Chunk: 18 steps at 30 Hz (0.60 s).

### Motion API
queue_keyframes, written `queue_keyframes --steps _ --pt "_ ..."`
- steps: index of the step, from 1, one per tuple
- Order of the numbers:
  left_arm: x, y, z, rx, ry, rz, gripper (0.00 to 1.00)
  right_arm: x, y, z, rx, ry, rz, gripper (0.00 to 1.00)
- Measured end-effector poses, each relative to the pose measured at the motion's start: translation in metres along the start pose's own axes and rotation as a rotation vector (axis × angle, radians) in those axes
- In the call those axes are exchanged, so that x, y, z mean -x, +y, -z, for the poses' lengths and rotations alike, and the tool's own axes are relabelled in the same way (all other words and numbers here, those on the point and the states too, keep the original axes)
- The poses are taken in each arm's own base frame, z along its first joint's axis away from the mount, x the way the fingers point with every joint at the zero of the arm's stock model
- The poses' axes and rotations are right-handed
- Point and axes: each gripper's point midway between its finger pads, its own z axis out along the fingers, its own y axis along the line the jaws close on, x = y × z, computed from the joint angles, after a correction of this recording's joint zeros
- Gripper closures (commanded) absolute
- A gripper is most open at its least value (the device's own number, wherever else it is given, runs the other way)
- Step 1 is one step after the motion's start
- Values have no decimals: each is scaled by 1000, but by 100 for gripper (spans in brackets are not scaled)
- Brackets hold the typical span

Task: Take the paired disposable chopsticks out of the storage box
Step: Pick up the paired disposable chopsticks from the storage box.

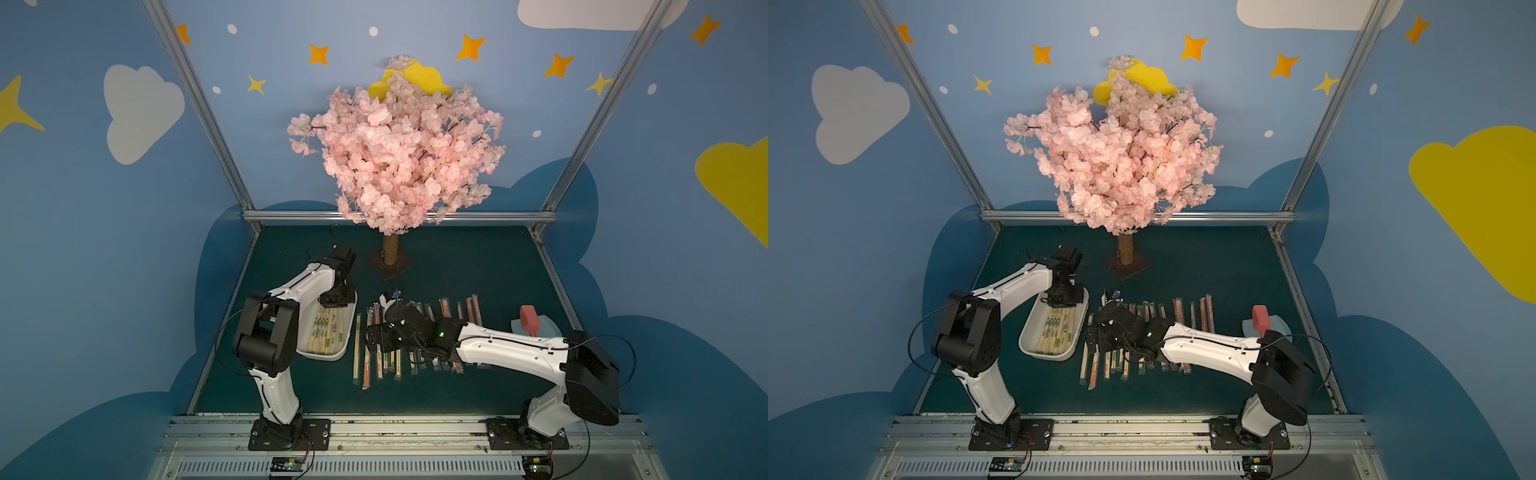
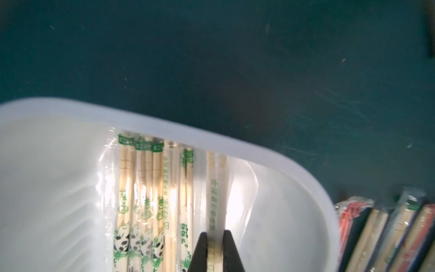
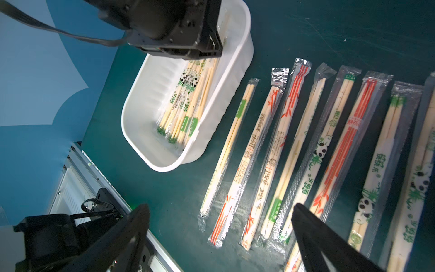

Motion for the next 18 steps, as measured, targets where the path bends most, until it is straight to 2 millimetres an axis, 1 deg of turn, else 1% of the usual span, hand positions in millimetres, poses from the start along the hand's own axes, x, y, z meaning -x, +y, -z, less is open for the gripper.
queue_keyframes --steps 6,10,14,18 --pt "16 -1 36 -45 -80 0 95 0 0 0 -1 0 0 2" --pt "16 -6 59 -97 -118 -11 95 1 -1 0 -5 -4 -3 2" --pt "13 -16 81 -163 -153 -26 95 -1 -8 1 -28 -16 -15 2" --pt "-4 -30 92 -217 -158 -48 95 -6 -21 4 -53 -32 -35 2"
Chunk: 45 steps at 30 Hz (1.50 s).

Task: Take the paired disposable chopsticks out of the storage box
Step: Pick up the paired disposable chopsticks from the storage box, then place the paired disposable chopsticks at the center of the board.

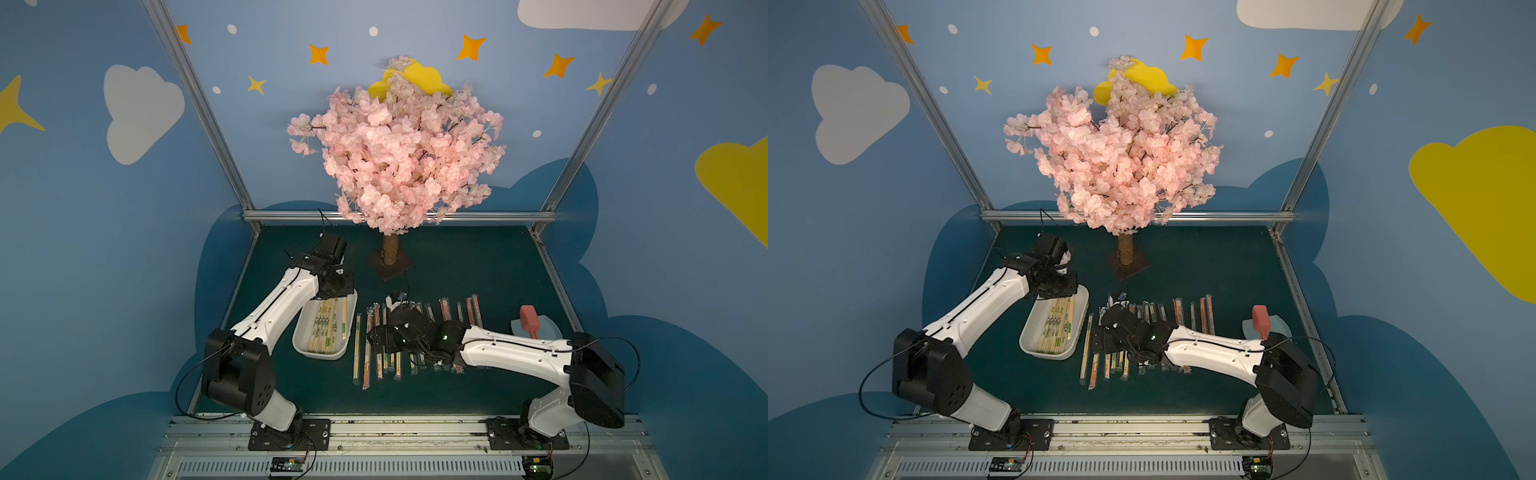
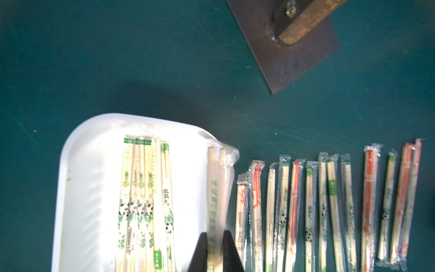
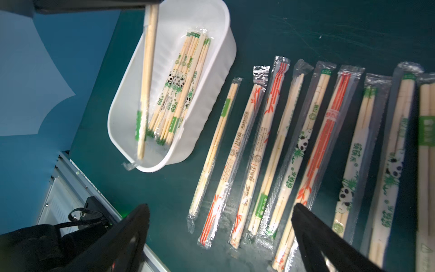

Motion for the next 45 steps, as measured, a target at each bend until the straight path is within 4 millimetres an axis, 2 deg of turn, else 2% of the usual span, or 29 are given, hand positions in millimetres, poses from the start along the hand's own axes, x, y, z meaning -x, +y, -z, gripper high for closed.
queue_keyframes --steps 6,11,21,28,33,40,45 --pt "-38 -29 -9 -53 52 -36 96 -6 -18 3 -37 -21 -25 2" --pt "-57 -37 -20 -57 85 -33 96 -5 -21 4 -45 -32 -40 2" --pt "-70 -40 -42 -31 103 -28 97 -4 -20 4 -43 -34 -43 2" --pt "-86 -31 -68 25 161 -17 97 -4 -20 4 -43 -33 -42 2" --pt "-91 -25 -78 52 178 -19 96 -4 -20 4 -42 -32 -42 2" --pt "-94 -24 -84 63 188 -19 90 -4 -20 4 -41 -32 -42 2" --pt "-94 -23 -85 65 190 -16 81 -4 -20 4 -41 -32 -42 2"
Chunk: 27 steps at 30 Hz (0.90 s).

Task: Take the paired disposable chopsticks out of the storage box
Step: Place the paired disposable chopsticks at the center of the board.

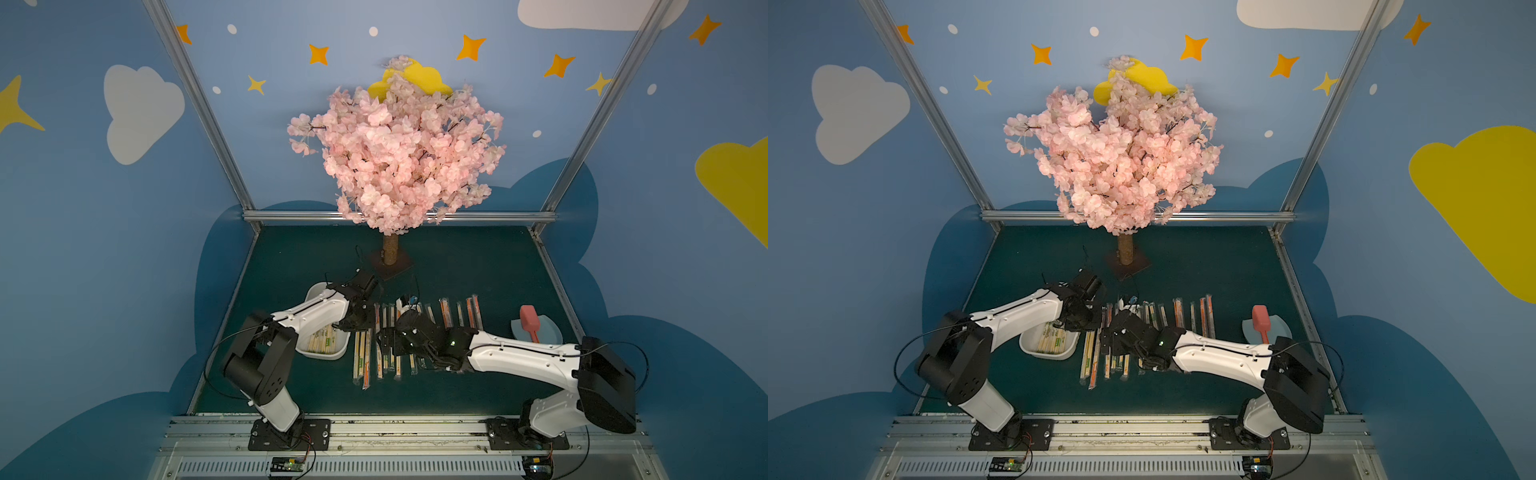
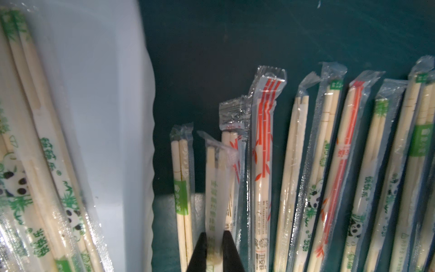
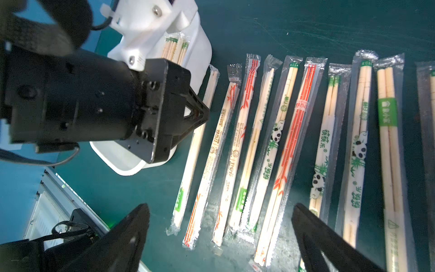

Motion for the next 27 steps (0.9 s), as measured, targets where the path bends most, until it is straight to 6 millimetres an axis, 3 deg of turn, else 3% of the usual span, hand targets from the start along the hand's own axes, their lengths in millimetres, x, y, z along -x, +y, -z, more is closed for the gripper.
queue_keyframes --steps 9,20,27 --pt "0 -1 4 -5 -6 14 76 0 0 0 1 0 0 3" --pt "30 -13 54 -55 -135 23 68 0 1 0 5 3 0 2" --pt "29 -13 55 -60 -134 26 68 -1 1 -1 4 8 0 2"
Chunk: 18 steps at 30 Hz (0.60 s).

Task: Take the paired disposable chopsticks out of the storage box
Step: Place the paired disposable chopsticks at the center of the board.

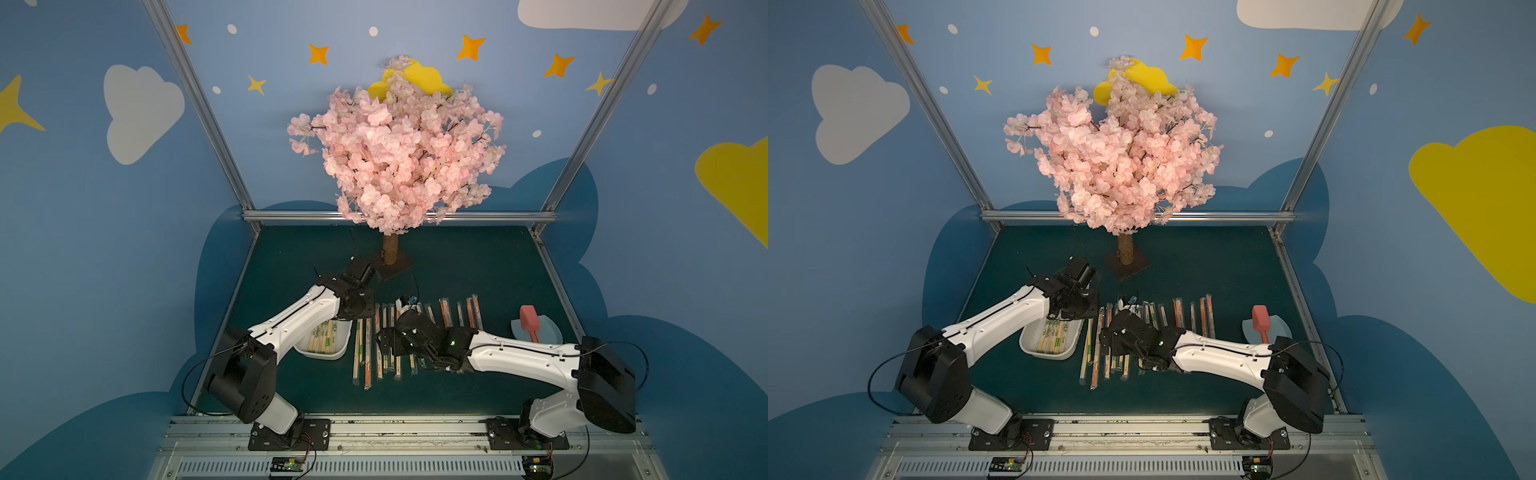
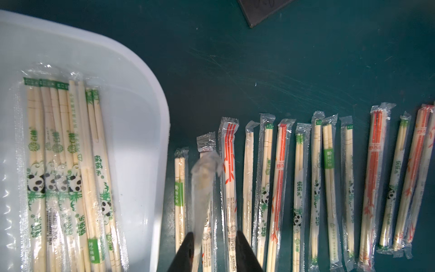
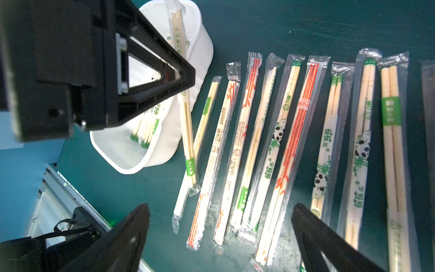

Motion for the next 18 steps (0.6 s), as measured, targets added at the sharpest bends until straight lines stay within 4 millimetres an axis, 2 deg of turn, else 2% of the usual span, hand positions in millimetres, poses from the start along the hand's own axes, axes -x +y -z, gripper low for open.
queue_keyframes --steps 5,8,10,13,18 --pt "-16 8 -16 19 52 11 67 -1 1 -2 1 8 1 2" --pt "-31 16 -31 54 115 17 62 0 2 -2 4 8 1 2" --pt "-36 18 -37 68 144 19 52 -1 1 -3 1 11 0 2" --pt "-37 17 -36 65 150 17 44 -1 -1 -7 -5 17 -1 2" --pt "-33 14 -30 56 138 15 44 -4 -7 -14 -13 40 -9 2"
